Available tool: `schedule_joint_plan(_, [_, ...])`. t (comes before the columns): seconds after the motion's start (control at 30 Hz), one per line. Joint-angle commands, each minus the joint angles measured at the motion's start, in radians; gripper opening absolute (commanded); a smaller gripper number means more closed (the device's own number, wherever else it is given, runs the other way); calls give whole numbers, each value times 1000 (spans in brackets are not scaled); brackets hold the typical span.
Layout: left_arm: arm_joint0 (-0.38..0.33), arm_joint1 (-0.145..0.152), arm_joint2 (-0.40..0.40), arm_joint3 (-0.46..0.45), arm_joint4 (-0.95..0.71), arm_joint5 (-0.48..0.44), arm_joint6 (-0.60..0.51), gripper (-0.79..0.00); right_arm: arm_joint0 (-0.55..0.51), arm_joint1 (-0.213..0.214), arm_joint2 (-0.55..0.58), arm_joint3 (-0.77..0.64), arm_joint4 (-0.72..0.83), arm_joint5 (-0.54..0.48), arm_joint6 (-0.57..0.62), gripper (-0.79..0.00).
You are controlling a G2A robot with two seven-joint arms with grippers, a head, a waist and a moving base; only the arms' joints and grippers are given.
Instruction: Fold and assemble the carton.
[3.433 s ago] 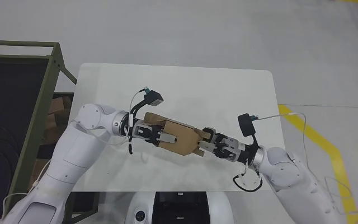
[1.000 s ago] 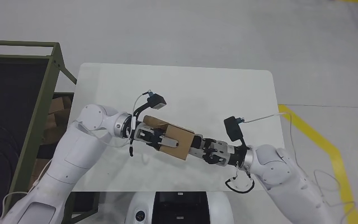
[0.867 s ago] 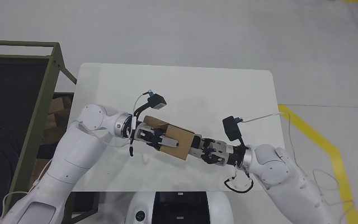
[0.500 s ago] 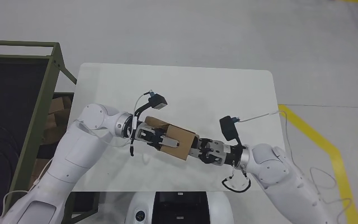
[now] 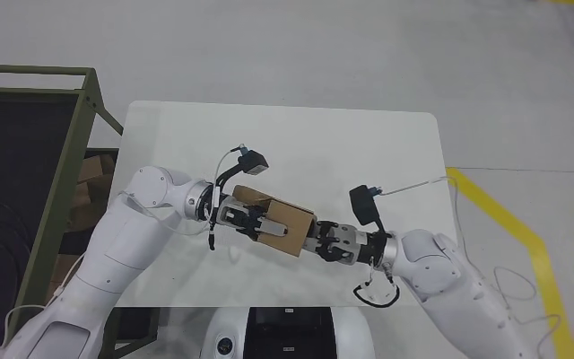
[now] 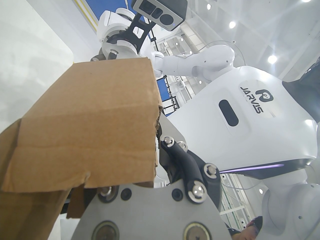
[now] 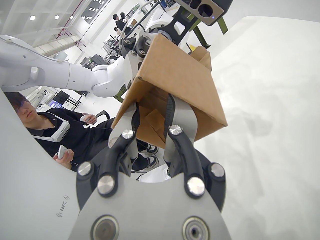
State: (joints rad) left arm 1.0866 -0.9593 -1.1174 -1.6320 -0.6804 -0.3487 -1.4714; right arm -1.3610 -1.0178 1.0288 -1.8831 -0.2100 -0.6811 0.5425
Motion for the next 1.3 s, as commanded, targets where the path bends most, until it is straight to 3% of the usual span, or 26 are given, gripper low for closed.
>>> schedule_joint_plan(0.0, [0, 0, 1, 1, -1, -1, 1, -785, 3, -1, -3, 2, -2, 1, 0, -566])
schedule_joint_plan(0.87, [2, 6, -29, 12, -23, -13, 13, -785, -111, 30, 144, -4, 61, -131, -22, -533])
schedule_joint_plan(1.0, [4, 7, -33, 8, -26, -14, 15, -785, -144, 35, 181, -17, 35, -190, -50, -403])
schedule_joint_plan(1.07, [7, 7, -35, 7, -20, -18, 18, -785, -162, 36, 197, -26, 16, -204, -68, 0])
schedule_joint_plan(1.27, [7, 7, -35, 7, -20, -18, 18, -785, -186, 38, 214, -39, -12, -224, -91, 0])
